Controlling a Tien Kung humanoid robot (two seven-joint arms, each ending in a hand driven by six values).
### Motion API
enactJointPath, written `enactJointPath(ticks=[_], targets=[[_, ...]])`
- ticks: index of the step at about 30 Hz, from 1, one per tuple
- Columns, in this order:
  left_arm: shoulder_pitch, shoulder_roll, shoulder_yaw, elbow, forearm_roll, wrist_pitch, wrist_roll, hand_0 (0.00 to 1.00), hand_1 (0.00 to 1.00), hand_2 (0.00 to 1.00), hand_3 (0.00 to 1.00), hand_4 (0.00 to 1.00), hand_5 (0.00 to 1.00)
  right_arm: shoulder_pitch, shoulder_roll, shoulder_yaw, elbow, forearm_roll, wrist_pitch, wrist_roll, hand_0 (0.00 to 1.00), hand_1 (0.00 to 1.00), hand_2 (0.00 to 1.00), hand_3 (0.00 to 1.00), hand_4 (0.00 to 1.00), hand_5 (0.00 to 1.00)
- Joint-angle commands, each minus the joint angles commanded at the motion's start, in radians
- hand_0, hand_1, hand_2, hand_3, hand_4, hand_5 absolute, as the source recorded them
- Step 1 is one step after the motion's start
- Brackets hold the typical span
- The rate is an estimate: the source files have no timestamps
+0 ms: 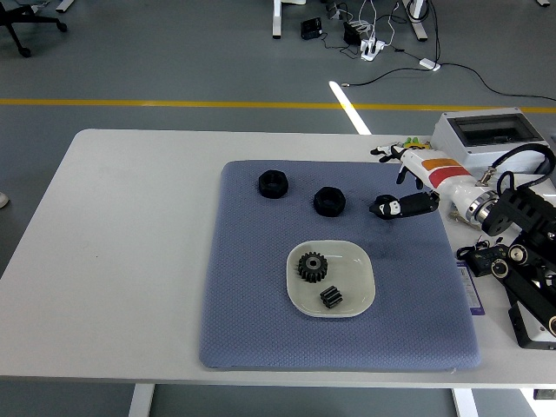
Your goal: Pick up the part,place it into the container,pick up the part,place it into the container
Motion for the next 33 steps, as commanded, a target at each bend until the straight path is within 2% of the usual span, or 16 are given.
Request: enactJointPath(ticks=[5, 6, 11, 12, 18, 19, 20, 22, 24, 25, 30, 31, 33], targets=[[-0.003, -0.003, 0.001, -0.001, 0.0, -0.001, 0.0, 0.711, 0.597, 0.692, 0.588, 0.683, 0.635, -0.053, -0.039, 0.005, -0.024, 0.22, -0.125, 0.02, 0.505, 0.632, 0.814, 0.821, 0.937, 0.414], [-0.003, -0.003, 0.001, -0.001, 0.001, -0.001, 0.0, 0.713, 0.605, 0.694, 0.586, 0.684, 0.636, -0.061, -0.043, 0.007, -0.026, 0.259, -0.132, 0.022, 0.594, 0.652, 0.809, 0.806, 0.952, 0.531], [-0.005, -0.006, 0.001, -0.001, -0.002, 0.0, -0.001, 0.713, 0.605, 0.694, 0.586, 0.684, 0.636, -0.148, -0.063, 0.061, 0.008, 0.467, -0.111, 0.073, 0.594, 0.652, 0.809, 0.806, 0.952, 0.531], [-0.004, -0.007, 0.001, 0.0, -0.003, 0.0, -0.001, 0.711, 0.612, 0.693, 0.588, 0.683, 0.635, -0.176, -0.063, 0.085, 0.025, 0.513, -0.108, 0.087, 0.653, 0.712, 0.788, 0.796, 0.995, 0.68], [-0.002, -0.01, -0.007, -0.001, 0.012, -0.002, 0.002, 0.711, 0.612, 0.693, 0.588, 0.683, 0.635, -0.311, -0.048, 0.212, 0.136, 0.76, -0.109, 0.127, 0.653, 0.712, 0.788, 0.796, 0.995, 0.68], [-0.003, -0.011, -0.008, -0.001, 0.017, -0.004, 0.002, 0.71, 0.614, 0.692, 0.589, 0.684, 0.636, -0.343, -0.044, 0.235, 0.166, 0.805, -0.108, 0.13, 0.716, 0.758, 0.798, 0.817, 0.998, 0.729], [-0.003, -0.012, -0.009, -0.001, 0.02, -0.004, 0.003, 0.71, 0.614, 0.692, 0.589, 0.684, 0.636, -0.361, -0.042, 0.247, 0.183, 0.844, -0.107, 0.132, 0.716, 0.758, 0.798, 0.817, 0.998, 0.729], [-0.004, -0.013, -0.011, -0.002, 0.025, -0.005, 0.004, 0.71, 0.614, 0.692, 0.589, 0.684, 0.636, -0.396, -0.032, 0.272, 0.216, 0.919, -0.103, 0.135, 0.716, 0.758, 0.798, 0.817, 0.998, 0.729], [-0.006, -0.014, -0.011, -0.002, 0.031, -0.007, 0.005, 0.71, 0.614, 0.692, 0.589, 0.684, 0.636, -0.45, -0.003, 0.318, 0.258, 1.01, -0.1, 0.143, 0.716, 0.758, 0.798, 0.817, 0.998, 0.729], [-0.006, -0.014, -0.011, -0.002, 0.032, -0.007, 0.005, 0.711, 0.617, 0.687, 0.587, 0.683, 0.636, -0.465, 0.005, 0.33, 0.268, 1.044, -0.1, 0.146, 0.759, 0.784, 0.816, 0.838, 0.998, 0.776], [-0.007, -0.015, -0.016, -0.002, 0.04, -0.008, 0.006, 0.711, 0.617, 0.687, 0.587, 0.683, 0.636, -0.558, 0.087, 0.428, 0.318, 0.982, -0.107, 0.162, 0.759, 0.784, 0.816, 0.838, 0.998, 0.776], [-0.006, -0.015, -0.017, -0.002, 0.041, -0.008, 0.006, 0.709, 0.621, 0.687, 0.585, 0.682, 0.637, -0.573, 0.103, 0.445, 0.324, 0.967, -0.109, 0.164, 0.774, 0.792, 0.821, 0.846, 0.998, 0.809], [-0.005, -0.015, -0.02, -0.002, 0.044, -0.008, 0.007, 0.709, 0.621, 0.687, 0.585, 0.682, 0.637, -0.597, 0.126, 0.467, 0.332, 0.941, -0.112, 0.166, 0.774, 0.792, 0.821, 0.846, 0.998, 0.809]])
